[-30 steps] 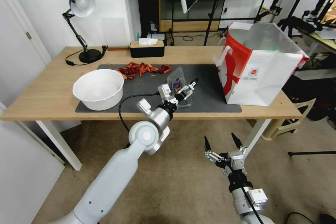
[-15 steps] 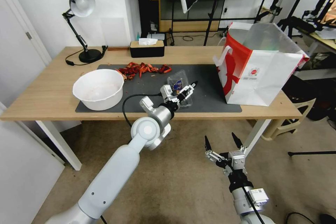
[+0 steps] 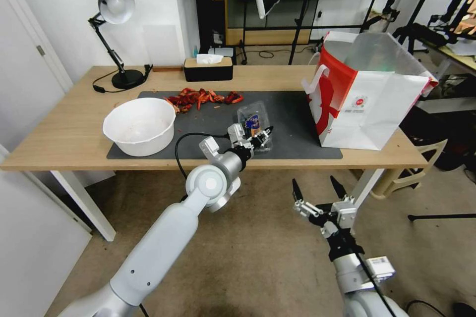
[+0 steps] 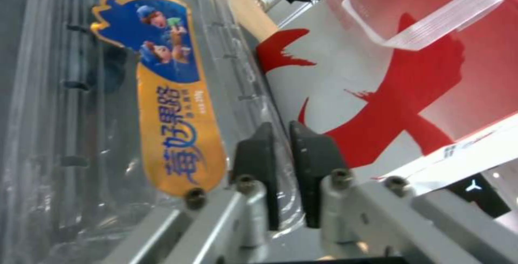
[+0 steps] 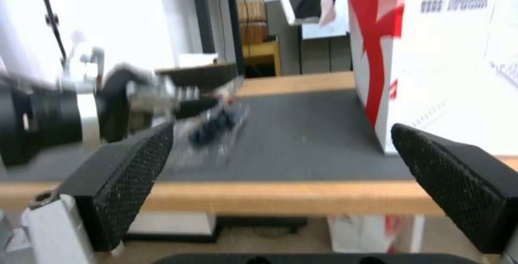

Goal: Close the takeout container lid, then place the container into the takeout bag.

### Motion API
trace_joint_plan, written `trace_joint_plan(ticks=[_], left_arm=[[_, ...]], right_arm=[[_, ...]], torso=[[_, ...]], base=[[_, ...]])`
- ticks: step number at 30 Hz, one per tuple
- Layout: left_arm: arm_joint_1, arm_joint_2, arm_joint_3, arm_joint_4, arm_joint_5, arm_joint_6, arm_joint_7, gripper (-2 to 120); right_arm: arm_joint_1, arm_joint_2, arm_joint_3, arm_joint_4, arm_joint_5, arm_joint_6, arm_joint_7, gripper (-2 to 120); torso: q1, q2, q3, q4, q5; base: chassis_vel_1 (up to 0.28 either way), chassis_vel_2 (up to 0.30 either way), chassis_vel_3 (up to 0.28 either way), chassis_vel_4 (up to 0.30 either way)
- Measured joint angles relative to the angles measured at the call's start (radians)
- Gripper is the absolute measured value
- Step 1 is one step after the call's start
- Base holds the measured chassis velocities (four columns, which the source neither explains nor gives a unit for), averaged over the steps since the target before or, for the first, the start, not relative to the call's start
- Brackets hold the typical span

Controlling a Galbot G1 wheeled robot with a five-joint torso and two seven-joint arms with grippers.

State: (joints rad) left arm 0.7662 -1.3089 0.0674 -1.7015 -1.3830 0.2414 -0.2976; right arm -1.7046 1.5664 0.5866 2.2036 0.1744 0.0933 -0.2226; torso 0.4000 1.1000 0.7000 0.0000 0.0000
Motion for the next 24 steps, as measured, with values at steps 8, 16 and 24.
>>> trace_joint_plan(ticks=[8,16,24], left_arm=[[0.006,0.002,-0.002,0.009,0.008,0.008,-0.007,0],[0.009,0.002,-0.004,0.009,0.009,0.008,-0.010,0],[0.011,0.002,-0.007,0.009,0.008,0.007,-0.011,0]], right_arm=[[0.093,-0.053,0.061,0.057,0.254,-0.135,0.017,100],[0.218,-0.122,0.057,0.054,0.543,-0.265,0.148,100],[0.305,-0.181,0.031,-0.010,0.733,-0.314,0.227,100]], torso=[[0.000,0.000,0.000,0.0000,0.0000],[0.000,0.000,0.000,-0.0001,-0.0001],[0.000,0.000,0.000,0.0001,0.0000]], base=[[0.000,0.000,0.000,0.000],[0.000,0.000,0.000,0.000],[0.000,0.000,0.000,0.000]])
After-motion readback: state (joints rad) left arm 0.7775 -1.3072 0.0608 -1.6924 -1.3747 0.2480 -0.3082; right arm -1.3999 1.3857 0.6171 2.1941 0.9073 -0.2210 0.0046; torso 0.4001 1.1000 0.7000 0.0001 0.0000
